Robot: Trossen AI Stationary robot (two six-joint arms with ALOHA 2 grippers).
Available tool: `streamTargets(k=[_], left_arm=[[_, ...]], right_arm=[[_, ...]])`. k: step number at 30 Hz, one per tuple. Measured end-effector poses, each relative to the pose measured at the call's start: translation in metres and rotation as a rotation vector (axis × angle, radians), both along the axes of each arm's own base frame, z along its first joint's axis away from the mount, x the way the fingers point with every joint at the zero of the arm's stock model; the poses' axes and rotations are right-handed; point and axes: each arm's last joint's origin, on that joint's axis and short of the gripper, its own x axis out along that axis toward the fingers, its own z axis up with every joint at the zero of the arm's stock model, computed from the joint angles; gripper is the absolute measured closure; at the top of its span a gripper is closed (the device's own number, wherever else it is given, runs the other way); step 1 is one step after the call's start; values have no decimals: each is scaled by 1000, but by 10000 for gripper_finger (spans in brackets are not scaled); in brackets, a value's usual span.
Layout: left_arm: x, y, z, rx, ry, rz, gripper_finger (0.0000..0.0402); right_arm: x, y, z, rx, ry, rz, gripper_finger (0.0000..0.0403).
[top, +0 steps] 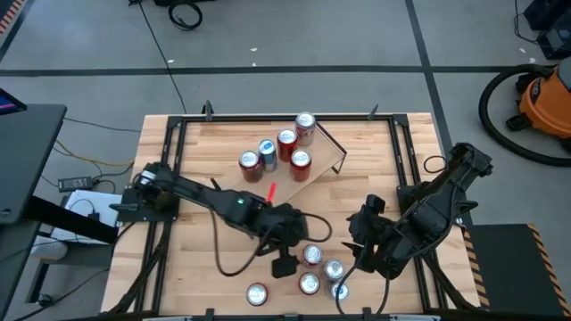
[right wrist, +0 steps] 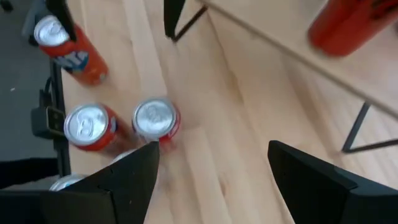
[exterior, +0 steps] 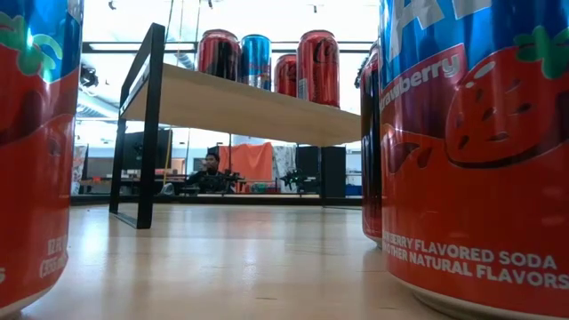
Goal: Place canned beverage on shelf
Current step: Put the red-white soda can on the shelf aligned with the other red-white soda can
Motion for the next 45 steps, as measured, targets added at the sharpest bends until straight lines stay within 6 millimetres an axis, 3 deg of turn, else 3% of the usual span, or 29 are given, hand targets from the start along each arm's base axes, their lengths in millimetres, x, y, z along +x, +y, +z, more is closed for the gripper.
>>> streamTargets(k=[7,12,19,32,45], left_arm=[[36,3,-25,68,-120,-113,5],[47,5,-43,167,-128,-210,5],[56,6,-61,187,-109,-315,5],[67,11,-87,268,-80,-410,5],[69,12,-93,265,-61,-419,5]], right_arm=[[-5,2,-6,58,75,-23,92],[-18,1,-10,68,180,-64,92],[-34,4,-11,44,216,-127,92],[-35,6,-10,27,154,-151,92],[-35,6,-10,25,141,-160,92]])
